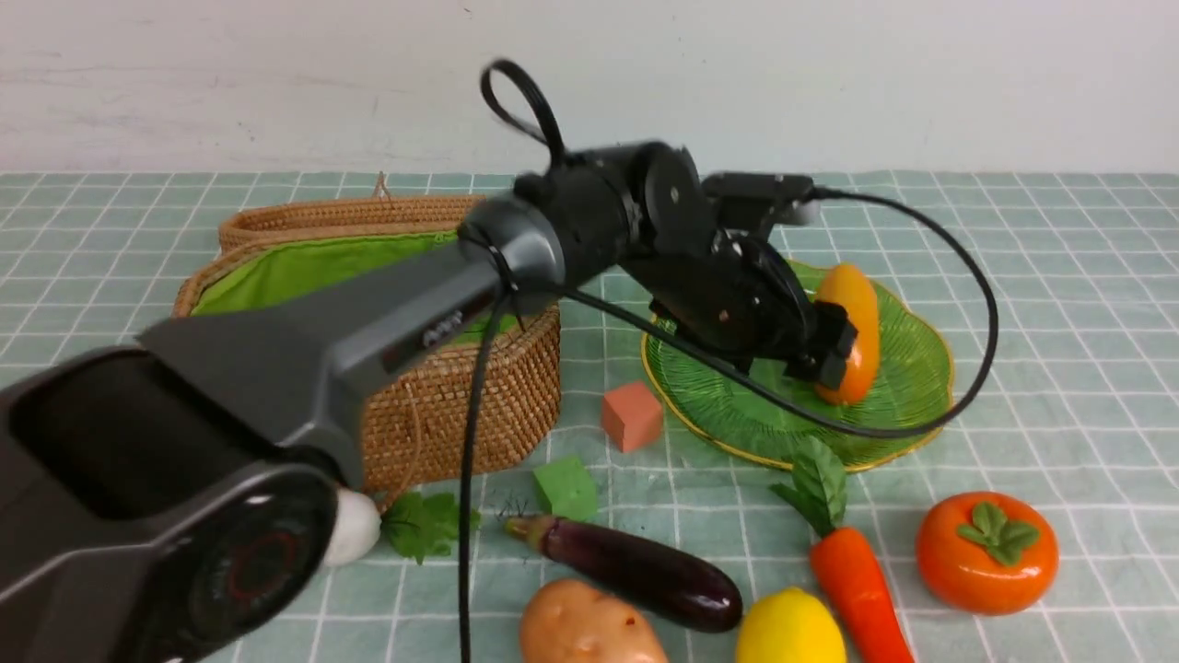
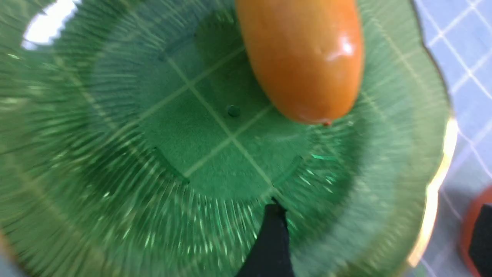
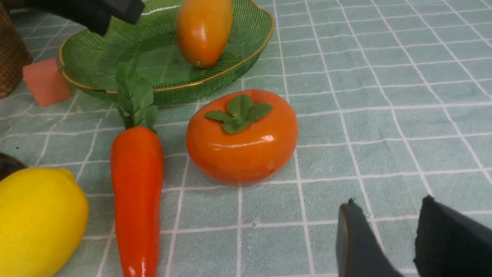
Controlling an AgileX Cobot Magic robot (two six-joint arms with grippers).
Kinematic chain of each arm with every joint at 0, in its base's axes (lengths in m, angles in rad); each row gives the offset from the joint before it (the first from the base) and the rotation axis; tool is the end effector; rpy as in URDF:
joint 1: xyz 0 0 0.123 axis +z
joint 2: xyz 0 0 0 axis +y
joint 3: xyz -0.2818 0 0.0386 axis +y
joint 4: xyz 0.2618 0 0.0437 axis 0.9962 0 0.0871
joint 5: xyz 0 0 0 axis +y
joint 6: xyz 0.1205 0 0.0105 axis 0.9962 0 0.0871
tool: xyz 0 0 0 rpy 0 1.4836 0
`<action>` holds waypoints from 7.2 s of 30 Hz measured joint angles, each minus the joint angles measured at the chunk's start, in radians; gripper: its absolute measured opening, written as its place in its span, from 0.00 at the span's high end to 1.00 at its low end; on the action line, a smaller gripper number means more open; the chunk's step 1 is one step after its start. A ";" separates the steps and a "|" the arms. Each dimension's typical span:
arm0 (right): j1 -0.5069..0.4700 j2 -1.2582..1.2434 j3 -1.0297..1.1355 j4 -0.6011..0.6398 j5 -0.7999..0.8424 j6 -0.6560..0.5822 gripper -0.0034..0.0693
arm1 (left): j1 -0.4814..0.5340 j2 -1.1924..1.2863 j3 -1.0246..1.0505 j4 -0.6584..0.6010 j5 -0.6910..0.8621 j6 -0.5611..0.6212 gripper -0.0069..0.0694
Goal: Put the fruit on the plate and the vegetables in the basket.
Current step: Take a daikon with your left arm and place it on the basket on the left, then grab a potato with your left arm and place it in the basket on the left
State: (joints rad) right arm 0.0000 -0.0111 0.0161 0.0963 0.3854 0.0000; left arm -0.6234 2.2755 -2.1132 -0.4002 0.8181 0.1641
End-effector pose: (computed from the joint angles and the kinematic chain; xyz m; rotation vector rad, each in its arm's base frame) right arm 0.0952 0.0044 0.1649 0.0587 1.8724 0.0954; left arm 0.4295 -0.3512 0.2262 0.7545 2.3761 -0.6754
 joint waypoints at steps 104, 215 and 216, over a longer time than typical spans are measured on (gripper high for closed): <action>0.000 0.000 0.000 0.000 0.000 0.000 0.62 | -0.044 -0.862 1.338 0.476 -0.104 0.377 0.27; 0.000 0.000 0.000 0.000 0.000 0.000 0.62 | -0.132 -0.385 0.777 0.273 0.224 0.745 0.18; 0.000 0.000 0.000 0.000 0.000 0.000 0.62 | -0.132 -0.385 0.760 0.275 0.248 0.727 0.18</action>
State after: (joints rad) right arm 0.0000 -0.0111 0.0161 0.0964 0.3854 0.0000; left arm -0.7558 1.8902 -1.3531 -0.1249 1.0663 0.8914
